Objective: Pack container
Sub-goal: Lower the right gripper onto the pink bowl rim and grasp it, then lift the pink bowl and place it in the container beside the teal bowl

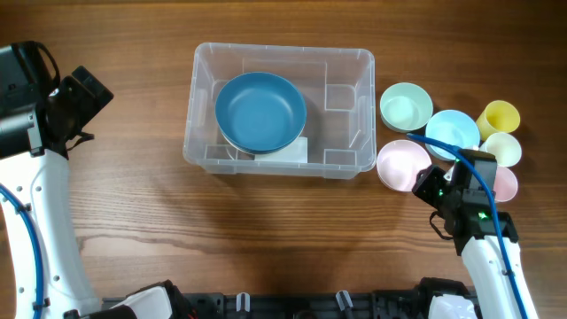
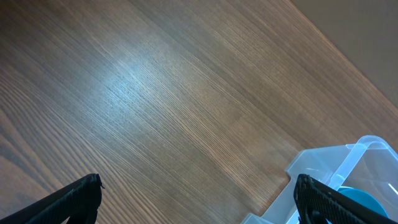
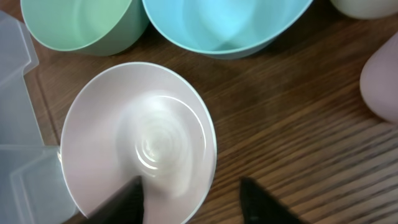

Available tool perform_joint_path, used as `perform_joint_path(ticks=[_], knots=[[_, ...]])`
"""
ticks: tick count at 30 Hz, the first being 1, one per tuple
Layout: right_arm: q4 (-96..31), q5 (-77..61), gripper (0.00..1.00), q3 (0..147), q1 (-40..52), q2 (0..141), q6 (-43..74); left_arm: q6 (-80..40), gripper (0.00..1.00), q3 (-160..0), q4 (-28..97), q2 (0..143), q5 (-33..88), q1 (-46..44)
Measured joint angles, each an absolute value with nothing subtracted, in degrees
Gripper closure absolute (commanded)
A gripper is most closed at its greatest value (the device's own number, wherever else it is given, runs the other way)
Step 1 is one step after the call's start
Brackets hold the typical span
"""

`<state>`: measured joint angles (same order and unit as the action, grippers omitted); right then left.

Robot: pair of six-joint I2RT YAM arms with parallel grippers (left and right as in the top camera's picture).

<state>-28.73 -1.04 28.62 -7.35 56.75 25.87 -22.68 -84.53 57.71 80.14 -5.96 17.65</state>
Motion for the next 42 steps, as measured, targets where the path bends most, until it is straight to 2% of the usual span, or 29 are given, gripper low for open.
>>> perform_joint_path(ticks=[7,16,17,21,23,29,31,42], knots=[[-26.30,-1.02,0.45,28.64,-7.35,59.44,25.89,-22.68,0.00,-84.53,57.71,80.14,-5.96,17.65],[-19.94,-1.02,0.55,28.62,-7.35,70.94,27.00,-22.68,0.00,-84.53,57.71,80.14,-5.96,17.65],[-19.75,-1.02,0.58,28.62,-7.35,71.81,27.00,-22.68,0.00,-84.53,57.71,80.14,-5.96,17.65],[-18.02,-1.04,0.80,28.62,-7.35,74.94,27.40,-22.68,0.00,-84.53,57.71,80.14,-5.96,17.65],[-17.34,-1.13,0.86,28.62,-7.35,75.57,27.49,-22.68,0.00,-84.53,57.71,80.14,-5.96,17.65],[-16.93,-1.30,0.91,28.64,-7.35,75.66,27.40,-22.68,0.00,-84.53,57.71,80.14,-5.98,17.65],[-16.93,-1.30,0.95,28.62,-7.35,75.66,27.40,-22.68,0.00,-84.53,57.71,80.14,-5.96,17.65],[-20.45,-1.32,0.96,28.64,-7.35,71.50,27.16,-22.68,0.00,-84.53,57.71,80.14,-5.96,17.65]])
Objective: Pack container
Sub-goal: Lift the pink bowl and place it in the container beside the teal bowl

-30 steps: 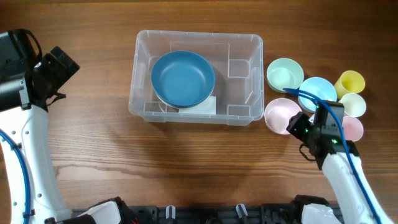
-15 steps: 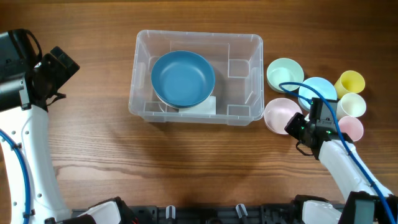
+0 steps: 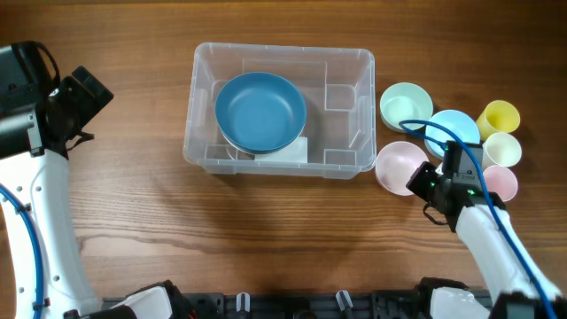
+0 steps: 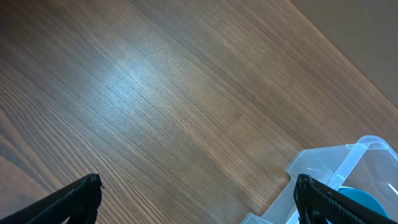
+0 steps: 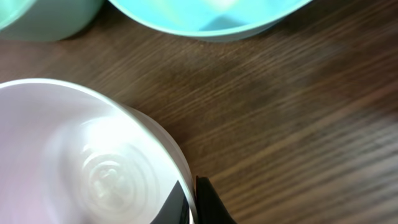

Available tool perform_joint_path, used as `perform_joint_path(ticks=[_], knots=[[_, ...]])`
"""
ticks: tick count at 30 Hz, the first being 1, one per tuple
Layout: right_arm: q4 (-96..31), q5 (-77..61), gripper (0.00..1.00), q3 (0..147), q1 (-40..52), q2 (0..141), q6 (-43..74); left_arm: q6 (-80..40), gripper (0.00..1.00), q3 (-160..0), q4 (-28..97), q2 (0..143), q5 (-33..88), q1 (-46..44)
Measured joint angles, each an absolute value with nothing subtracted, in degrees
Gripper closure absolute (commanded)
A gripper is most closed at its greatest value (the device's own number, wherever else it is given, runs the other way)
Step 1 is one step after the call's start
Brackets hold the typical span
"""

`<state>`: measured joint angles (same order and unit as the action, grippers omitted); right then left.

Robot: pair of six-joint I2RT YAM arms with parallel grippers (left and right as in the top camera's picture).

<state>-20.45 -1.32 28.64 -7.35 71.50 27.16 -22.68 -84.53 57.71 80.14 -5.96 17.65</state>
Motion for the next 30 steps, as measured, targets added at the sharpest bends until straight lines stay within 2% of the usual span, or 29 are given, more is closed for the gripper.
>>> perform_joint_path(ticks=[16,23,30], knots=[[-38.20,-2.90,0.96,33.26,-7.35,44.62,16.97,-22.68,0.00,-84.53,57.71,80.14,-5.96,17.65],[-44.12,-6.50,0.96,44.40,-7.35,43.64,14.61,-22.68,0.00,-84.53,57.71,80.14,-5.96,17.65],[-45.91,-10.92,0.96,59.13,-7.35,48.62,13.72,-22.68,0.00,-84.53,57.71,80.14,-5.96,17.65]])
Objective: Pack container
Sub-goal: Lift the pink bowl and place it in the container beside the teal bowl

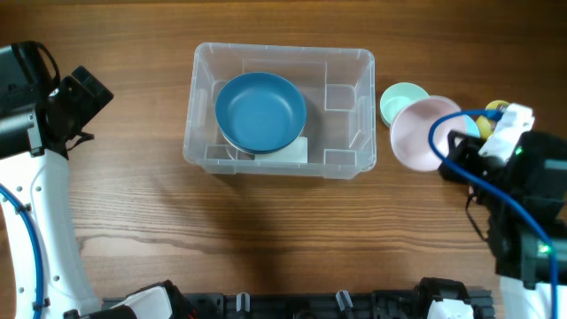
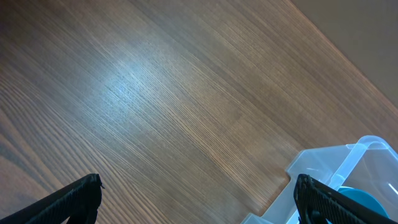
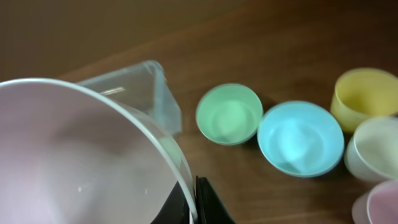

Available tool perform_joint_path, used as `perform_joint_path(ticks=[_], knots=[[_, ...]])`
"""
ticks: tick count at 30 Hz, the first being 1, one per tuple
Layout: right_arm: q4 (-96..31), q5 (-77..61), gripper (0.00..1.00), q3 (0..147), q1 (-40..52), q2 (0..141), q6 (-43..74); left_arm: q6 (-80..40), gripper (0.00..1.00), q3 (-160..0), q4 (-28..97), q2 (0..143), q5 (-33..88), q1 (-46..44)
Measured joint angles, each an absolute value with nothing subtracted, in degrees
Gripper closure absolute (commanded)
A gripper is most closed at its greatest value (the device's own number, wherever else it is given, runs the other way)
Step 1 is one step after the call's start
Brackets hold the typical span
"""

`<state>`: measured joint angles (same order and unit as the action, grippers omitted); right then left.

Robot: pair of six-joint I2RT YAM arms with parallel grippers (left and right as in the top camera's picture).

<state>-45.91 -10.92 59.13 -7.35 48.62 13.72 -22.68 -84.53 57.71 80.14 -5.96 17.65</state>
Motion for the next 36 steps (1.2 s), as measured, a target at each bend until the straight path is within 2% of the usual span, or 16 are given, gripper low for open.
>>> perform_joint_path(ticks=[8,16,26,36], knots=[[-46.98,-12.40,0.96,70.02,-4.73,58.61,11.81,-22.68,0.00,-84.53,57.71,80.14,-5.96,17.65],[-44.51,-11.44,0.96,75.02,3.92,70.91,10.11,-22.68,0.00,-84.53,57.71,80.14,-5.98,17.65],[-36.25,-0.36,0.96,75.31,15.38,85.34,9.69,-22.68,0.00,-84.53,57.71,80.14,-5.96,17.65],[-27.75,8.01,0.96,75.37,19.00,91.37,9.02,-22.68,0.00,-84.53,57.71,80.14,-5.96,17.65]])
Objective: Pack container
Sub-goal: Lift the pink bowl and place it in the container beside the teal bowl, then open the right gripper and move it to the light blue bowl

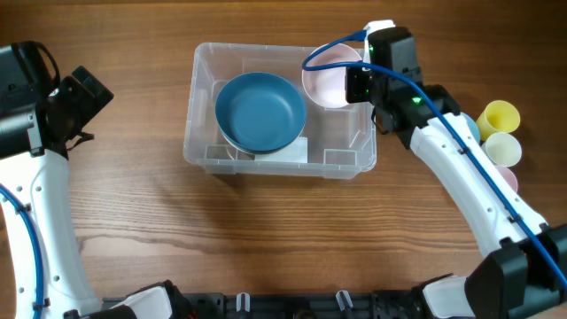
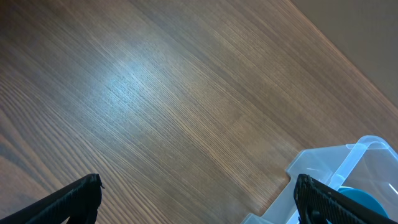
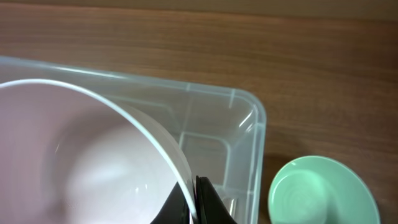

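The clear plastic container (image 1: 203,151) stands mid-table with a dark blue bowl (image 1: 260,111) in its left half. My right gripper (image 1: 353,87) is shut on the rim of a pink bowl (image 1: 328,81), holding it over the container's back right part. In the right wrist view the pink bowl (image 3: 87,162) fills the left side, my right gripper (image 3: 194,202) pinching its rim above the container (image 3: 245,130). My left gripper (image 2: 196,199) stands open far left of the container (image 2: 348,165), over bare wood.
A green bowl (image 3: 320,190) lies just right of the container. A yellow cup (image 1: 499,115) and a cream cup (image 1: 501,148) stand at the far right, with a light blue bowl and a pink cup mostly hidden behind my right arm.
My right gripper has carried the pink bowl from beside the container's right wall, over the other bowls, to above the container's back right part. The left arm has not moved.
My right gripper was open around the pink bowl's rim as it sat on the table right of the container. Then it was shut on that rim. Then it held the bowl lifted near the green bowl, and now over the container's right half.
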Available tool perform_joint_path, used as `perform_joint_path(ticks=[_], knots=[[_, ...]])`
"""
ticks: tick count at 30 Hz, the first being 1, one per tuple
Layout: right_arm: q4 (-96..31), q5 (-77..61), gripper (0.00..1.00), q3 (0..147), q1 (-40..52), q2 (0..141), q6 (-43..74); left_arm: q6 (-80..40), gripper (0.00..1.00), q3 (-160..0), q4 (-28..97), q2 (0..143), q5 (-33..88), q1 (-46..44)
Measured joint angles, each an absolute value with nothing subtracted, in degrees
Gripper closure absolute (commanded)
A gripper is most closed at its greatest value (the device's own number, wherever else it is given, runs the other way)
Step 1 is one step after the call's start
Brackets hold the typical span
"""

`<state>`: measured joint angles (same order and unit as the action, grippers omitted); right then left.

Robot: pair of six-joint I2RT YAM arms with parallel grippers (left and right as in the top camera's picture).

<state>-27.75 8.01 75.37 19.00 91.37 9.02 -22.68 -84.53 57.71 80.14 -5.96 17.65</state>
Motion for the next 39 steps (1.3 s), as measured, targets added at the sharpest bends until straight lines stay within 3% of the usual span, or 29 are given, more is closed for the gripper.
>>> perform_joint_path(ticks=[27,28,31,33,39], knots=[[-21.12,12.51,0.94,75.40,20.58,104.95,6.76,-22.68,0.00,-84.53,57.71,80.14,-5.96,17.65],[-21.17,12.51,0.91,75.40,20.58,105.12,6.74,-22.68,0.00,-84.53,57.71,80.14,-5.96,17.65],[-21.06,12.51,0.63,75.40,20.58,105.27,6.76,-22.68,0.00,-84.53,57.71,80.14,-5.96,17.65],[-20.82,12.82,0.53,75.40,20.58,105.30,5.98,-22.68,0.00,-84.53,57.71,80.14,-5.96,17.65],[-21.39,13.61,0.46,75.40,20.60,104.49,6.11,-22.68,0.00,-84.53,57.71,80.14,-5.96,17.65]])
